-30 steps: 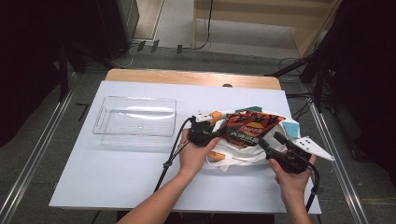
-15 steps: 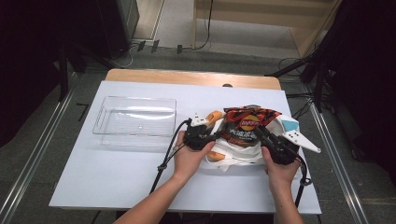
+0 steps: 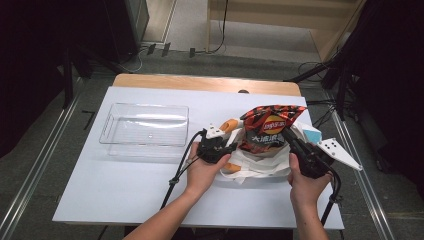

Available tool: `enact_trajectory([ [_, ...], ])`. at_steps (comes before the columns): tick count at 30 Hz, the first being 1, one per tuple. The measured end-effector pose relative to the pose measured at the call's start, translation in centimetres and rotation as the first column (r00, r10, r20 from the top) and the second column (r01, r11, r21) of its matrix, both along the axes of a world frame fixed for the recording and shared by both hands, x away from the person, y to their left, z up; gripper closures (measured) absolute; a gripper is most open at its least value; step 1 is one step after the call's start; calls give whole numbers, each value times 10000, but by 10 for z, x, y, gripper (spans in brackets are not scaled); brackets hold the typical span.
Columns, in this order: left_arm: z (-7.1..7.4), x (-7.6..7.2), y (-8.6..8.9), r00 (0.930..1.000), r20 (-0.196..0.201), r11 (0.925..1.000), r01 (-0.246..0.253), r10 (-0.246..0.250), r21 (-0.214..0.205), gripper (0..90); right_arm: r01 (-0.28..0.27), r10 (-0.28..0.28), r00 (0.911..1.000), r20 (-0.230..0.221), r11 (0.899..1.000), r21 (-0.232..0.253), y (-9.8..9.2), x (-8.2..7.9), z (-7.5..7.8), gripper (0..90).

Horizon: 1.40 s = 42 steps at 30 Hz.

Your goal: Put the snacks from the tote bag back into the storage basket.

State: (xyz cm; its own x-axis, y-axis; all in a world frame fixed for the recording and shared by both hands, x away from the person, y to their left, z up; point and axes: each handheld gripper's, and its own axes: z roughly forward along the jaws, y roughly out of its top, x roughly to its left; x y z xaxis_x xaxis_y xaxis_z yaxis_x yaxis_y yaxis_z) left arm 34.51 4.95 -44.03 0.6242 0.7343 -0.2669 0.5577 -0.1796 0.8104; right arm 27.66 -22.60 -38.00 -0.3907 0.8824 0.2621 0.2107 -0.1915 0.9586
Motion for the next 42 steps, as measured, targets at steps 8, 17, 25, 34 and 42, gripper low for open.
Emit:
enact_trajectory([
  [8, 30, -11, 22, 9953, 955, 9952, -79, 173, -972, 561, -120, 113, 9993, 370, 9997, 197, 6, -13, 16, 900],
  [17, 64, -22, 25, 9755, 2130, 9754, 989, -558, -1973, 472, -81, 68, 9986, 521, 9997, 232, 2, -18, 22, 900],
  [25, 76, -11, 6, 9662, 2364, 9613, 1578, -1031, -2257, 305, -175, 161, 9982, 574, 9996, 243, 1, -23, 23, 900],
  [34, 84, 6, -4, 9653, 2330, 9389, 1851, -1182, -2901, 221, -457, 454, 9969, 636, 9989, 31, 4, -26, 20, 900],
  [42, 90, 9, -9, 9692, 2183, 9513, 1697, -1138, -2574, 766, -254, 279, 9976, 635, 9989, -392, 4, -29, 17, 900],
])
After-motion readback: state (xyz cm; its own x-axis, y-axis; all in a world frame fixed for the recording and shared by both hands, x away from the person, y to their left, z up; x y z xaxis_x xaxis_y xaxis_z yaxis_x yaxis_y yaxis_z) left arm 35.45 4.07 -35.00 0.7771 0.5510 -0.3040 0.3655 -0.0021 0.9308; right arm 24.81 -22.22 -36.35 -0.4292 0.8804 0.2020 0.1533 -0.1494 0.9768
